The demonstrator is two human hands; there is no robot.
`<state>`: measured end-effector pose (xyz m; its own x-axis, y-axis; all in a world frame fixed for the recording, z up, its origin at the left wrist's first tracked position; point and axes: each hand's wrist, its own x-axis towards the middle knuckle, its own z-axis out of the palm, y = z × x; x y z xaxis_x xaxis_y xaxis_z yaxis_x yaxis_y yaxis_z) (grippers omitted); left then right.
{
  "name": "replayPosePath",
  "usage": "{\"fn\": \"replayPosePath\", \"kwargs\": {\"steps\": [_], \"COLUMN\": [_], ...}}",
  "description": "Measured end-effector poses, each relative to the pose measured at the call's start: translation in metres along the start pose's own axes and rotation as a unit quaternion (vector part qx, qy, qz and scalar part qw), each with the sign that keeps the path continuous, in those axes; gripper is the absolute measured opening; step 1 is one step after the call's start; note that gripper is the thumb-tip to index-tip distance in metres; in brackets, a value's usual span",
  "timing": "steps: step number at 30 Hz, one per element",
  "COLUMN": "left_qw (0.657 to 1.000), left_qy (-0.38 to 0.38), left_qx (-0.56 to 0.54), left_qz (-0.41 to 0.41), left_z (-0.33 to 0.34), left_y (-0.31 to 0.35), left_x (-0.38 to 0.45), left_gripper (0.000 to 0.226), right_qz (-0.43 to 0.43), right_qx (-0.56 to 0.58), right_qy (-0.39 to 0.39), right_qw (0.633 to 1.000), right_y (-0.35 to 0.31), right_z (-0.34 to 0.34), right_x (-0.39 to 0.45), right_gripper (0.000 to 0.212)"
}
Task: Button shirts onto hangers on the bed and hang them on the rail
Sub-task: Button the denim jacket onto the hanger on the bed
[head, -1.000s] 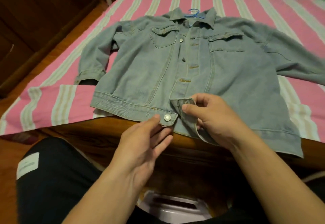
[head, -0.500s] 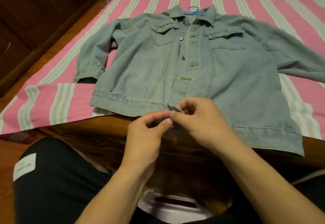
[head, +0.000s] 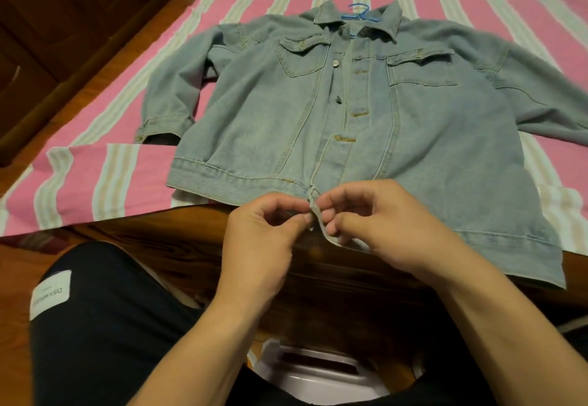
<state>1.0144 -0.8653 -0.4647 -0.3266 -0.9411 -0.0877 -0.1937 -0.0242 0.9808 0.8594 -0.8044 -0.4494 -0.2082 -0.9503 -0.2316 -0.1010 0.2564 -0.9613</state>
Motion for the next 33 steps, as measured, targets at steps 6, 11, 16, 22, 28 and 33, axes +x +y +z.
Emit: {"fn": "replayPosePath", "kwargs": {"steps": [6,11,16,22,28,33], "left_qw": [0.993,0.967,0.964,0.982,0.985,0.997], "left_qy": [0.045,0.018,0.044,0.029,-0.027,-0.034], "left_qx": [-0.069,-0.210,-0.212,-0.159,0.156,0.070], "left_qz": [-0.083,-0.143,-0.153,-0.096,0.072,0.028], "left_z": [0.007,0.012,0.013,0.009,-0.004,-0.007], "left_y": [-0.001,0.010,0.012,0.016,0.013,0.012], "left_x": [-0.003,-0.013,-0.007,-0.006,-0.001,0.001], "left_gripper": [0.027,0.004,0.012,0.028,0.023,0.024], "right_qz": [0.005,-0.023,-0.050,-0.180,-0.205,-0.283], "right_qx": [0.057,0.003,-0.036,-0.207,-0.203,-0.251], "right_qy": [-0.008,-0.009,0.051,0.154,0.173,0.170], "right_qw": [0.998,1.000,0.997,0.949,0.942,0.910], "right_y": [0.002,0.009,0.004,0.013,0.019,0.024], "right_z": [0.016,0.025,0.010,0.002,0.006,0.006], "right_x": [-0.005,-0.011,-0.012,0.000,0.004,0.004], "right_gripper": [0.029,0.038,0.026,0.012,0.015,0.013]}}
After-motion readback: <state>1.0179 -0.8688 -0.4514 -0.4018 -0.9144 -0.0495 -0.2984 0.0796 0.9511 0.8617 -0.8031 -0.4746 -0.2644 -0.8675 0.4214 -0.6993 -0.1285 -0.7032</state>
